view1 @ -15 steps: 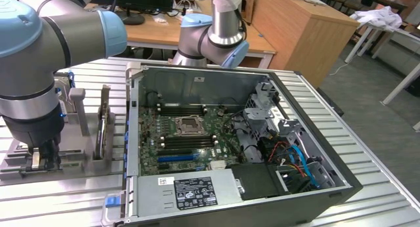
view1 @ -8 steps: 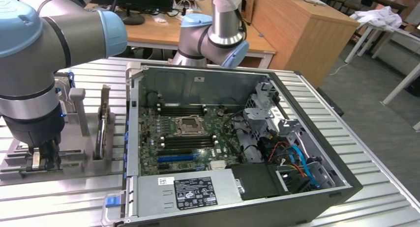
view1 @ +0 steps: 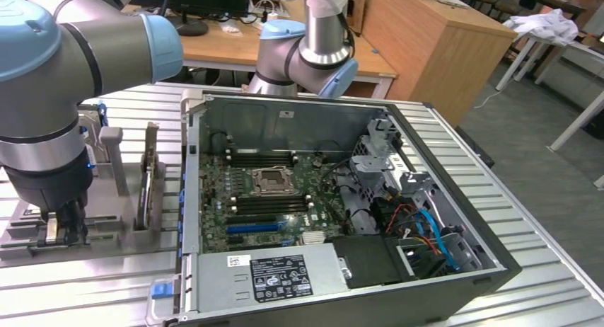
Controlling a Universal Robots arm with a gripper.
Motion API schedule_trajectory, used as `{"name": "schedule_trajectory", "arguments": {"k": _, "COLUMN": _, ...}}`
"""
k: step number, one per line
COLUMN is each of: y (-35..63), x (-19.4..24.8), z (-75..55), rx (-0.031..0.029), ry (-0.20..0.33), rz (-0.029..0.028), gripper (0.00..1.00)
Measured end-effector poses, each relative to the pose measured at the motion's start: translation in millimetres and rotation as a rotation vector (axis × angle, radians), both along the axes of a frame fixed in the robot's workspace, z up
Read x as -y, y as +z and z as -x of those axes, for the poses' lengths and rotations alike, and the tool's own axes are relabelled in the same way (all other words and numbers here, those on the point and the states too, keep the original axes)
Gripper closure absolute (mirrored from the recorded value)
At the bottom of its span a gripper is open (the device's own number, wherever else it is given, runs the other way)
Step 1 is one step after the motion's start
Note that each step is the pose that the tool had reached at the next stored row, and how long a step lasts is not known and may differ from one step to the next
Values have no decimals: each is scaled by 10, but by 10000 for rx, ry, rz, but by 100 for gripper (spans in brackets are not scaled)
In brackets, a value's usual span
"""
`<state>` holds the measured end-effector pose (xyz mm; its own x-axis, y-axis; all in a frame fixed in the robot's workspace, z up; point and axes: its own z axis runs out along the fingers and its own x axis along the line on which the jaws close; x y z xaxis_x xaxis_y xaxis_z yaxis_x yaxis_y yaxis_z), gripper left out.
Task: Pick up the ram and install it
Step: 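Pick up the ram and move it above insertion slot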
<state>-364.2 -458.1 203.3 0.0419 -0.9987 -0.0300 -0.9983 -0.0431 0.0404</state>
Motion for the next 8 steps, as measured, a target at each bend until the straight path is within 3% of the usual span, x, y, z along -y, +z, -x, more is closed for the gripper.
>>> {"name": "schedule_trajectory", "arguments": {"k": 5, "y": 0, "x": 0, "z": 0, "rx": 0, "ry": 0, "rz": 0, "gripper": 81}}
{"name": "schedule_trajectory", "arguments": {"k": 8, "y": 0, "x": 0, "z": 0, "rx": -1, "ry": -1, "rz": -1, "gripper": 89}}
